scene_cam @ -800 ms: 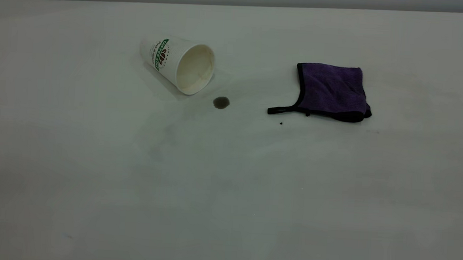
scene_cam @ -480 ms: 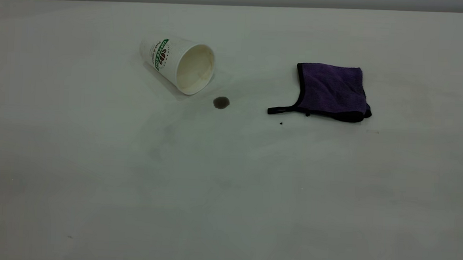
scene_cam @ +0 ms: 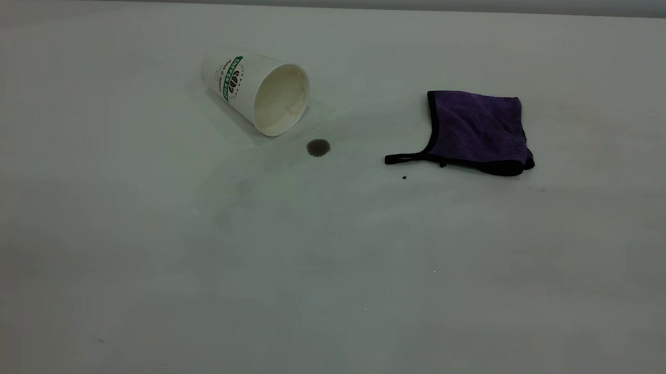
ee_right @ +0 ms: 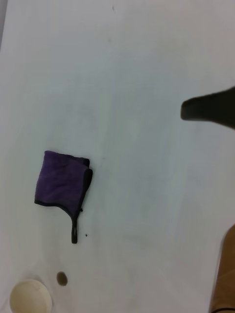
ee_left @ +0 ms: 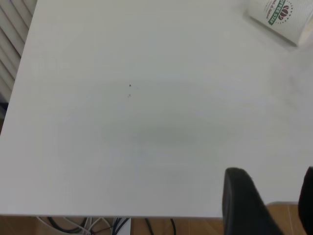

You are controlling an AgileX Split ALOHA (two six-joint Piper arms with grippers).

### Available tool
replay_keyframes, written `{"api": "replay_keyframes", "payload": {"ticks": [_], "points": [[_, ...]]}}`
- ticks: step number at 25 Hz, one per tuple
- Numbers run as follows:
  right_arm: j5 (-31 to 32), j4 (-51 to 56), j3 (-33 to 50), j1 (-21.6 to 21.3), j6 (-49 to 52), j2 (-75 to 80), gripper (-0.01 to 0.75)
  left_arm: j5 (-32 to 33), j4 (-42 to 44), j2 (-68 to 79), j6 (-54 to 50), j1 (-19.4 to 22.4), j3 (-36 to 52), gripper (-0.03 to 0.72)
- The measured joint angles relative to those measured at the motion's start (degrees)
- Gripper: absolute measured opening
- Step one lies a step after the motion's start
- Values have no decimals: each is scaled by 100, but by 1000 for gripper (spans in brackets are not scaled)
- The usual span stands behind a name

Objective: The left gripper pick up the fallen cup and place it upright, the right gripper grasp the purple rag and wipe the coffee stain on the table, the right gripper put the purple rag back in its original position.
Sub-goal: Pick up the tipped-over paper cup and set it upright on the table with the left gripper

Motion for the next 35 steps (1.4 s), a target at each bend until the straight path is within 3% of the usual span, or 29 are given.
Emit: {"api": "replay_keyframes", "payload": {"ticks": [27,35], "points": [[0,0,0,0,0,0,588,-23,18,436,-5,0,-14,348],[0,0,0,0,0,0,588,-1470,406,3073,-17,0,-626,348]]}}
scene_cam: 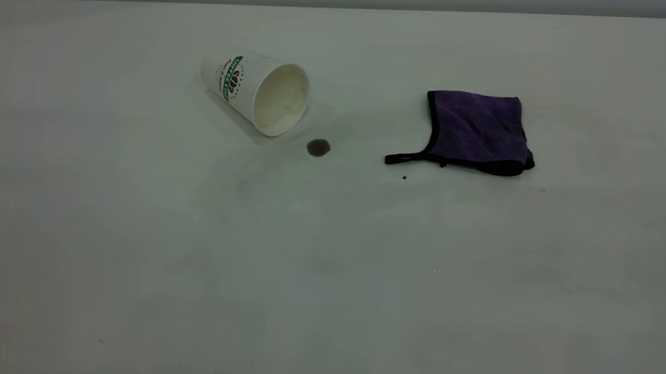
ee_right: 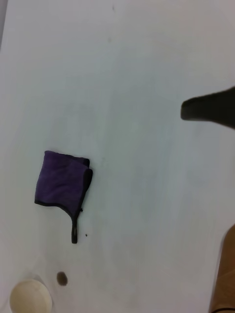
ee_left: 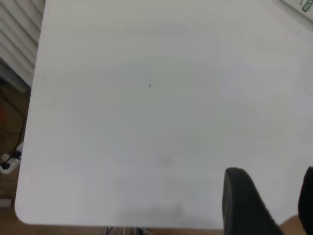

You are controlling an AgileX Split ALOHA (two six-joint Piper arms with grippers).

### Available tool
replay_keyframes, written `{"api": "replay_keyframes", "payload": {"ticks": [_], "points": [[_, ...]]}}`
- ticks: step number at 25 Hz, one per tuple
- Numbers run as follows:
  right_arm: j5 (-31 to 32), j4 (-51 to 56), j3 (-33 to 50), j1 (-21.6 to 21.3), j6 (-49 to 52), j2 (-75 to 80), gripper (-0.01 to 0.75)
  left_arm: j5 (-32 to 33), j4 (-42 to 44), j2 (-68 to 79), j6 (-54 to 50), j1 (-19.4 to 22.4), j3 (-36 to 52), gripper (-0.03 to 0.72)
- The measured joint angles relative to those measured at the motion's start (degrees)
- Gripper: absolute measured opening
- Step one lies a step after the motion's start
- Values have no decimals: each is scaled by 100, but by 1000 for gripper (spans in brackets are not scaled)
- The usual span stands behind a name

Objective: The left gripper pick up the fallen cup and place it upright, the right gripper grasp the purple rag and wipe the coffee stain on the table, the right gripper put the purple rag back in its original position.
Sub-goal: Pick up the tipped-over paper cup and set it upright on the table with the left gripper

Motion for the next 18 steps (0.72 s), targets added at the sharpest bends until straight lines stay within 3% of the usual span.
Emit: {"api": "replay_keyframes", "payload": {"ticks": [5,8,12,18], "points": [[0,0,0,0,0,0,588,-552,12,2009,61,0,-950,410],[0,0,0,0,0,0,588,-707,31,3131,201,-194,-1515,533],[0,0,0,0,0,0,588,-931,325,4551,61,-858,-2219,676],[0,0,0,0,6,0,588,-1030,1395,6637,-698,-2106,-3306,701]]}}
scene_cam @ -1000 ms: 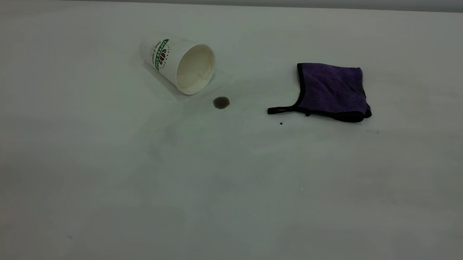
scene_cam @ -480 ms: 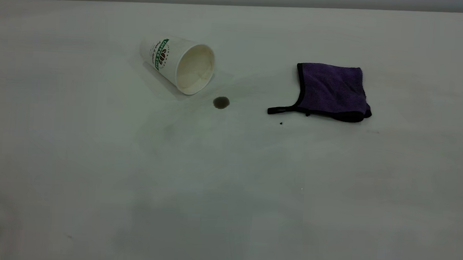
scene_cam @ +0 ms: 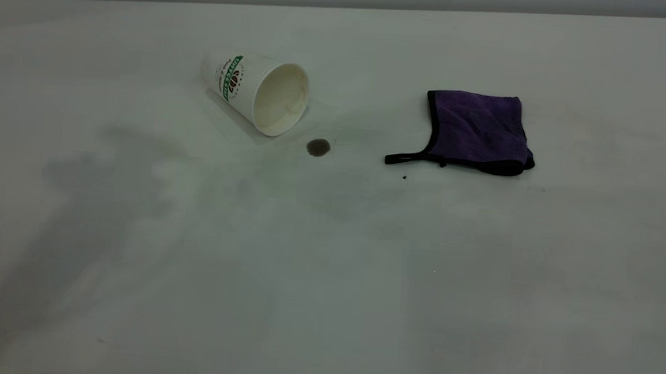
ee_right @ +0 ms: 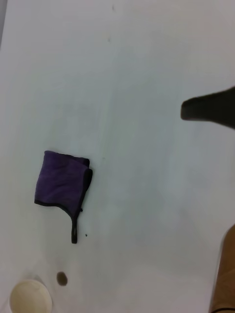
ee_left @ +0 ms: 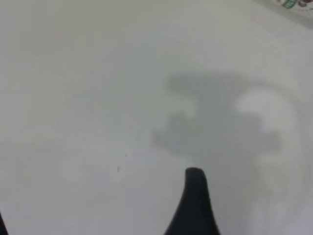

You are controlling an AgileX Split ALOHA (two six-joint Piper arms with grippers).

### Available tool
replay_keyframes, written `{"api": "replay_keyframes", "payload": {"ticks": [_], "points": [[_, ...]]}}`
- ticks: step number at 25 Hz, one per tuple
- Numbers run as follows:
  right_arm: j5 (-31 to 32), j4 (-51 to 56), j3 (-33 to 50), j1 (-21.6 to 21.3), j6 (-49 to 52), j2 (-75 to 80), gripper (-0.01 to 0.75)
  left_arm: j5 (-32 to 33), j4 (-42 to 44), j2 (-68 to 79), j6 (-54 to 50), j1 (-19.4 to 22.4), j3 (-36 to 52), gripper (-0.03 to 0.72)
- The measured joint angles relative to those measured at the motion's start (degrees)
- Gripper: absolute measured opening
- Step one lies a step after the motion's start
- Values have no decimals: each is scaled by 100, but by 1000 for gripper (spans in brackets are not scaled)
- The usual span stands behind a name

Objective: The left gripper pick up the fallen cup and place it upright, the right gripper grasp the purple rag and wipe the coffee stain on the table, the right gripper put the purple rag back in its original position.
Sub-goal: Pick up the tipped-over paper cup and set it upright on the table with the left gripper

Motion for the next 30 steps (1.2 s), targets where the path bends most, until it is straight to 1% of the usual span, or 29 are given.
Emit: {"api": "replay_keyframes", "payload": {"ticks": [2,5,8,10,16,22,25,28,30], "points": [[0,0,0,0,0,0,588,6,411,719,-309,-465,-410,700],[0,0,0,0,0,0,588,55,1079,1634,-804,-1003,-947,696],[0,0,0,0,0,0,588,109,1501,2365,-1077,-1384,-1422,692],[0,0,0,0,-6,0,588,119,1668,2737,-1135,-1536,-1696,687],[0,0,0,0,-6,0,588,80,2469,3757,-1558,-1810,-2318,673],[0,0,0,0,-6,0,588,-154,3727,4473,-2648,-1851,-2476,657],[0,0,0,0,-6,0,588,-306,4558,4703,-3081,-1851,-2514,645],[0,0,0,0,-6,0,588,-326,5358,4900,-3477,-1846,-2535,608],[0,0,0,0,-6,0,588,-281,5769,5001,-3693,-1824,-2541,547]]}}
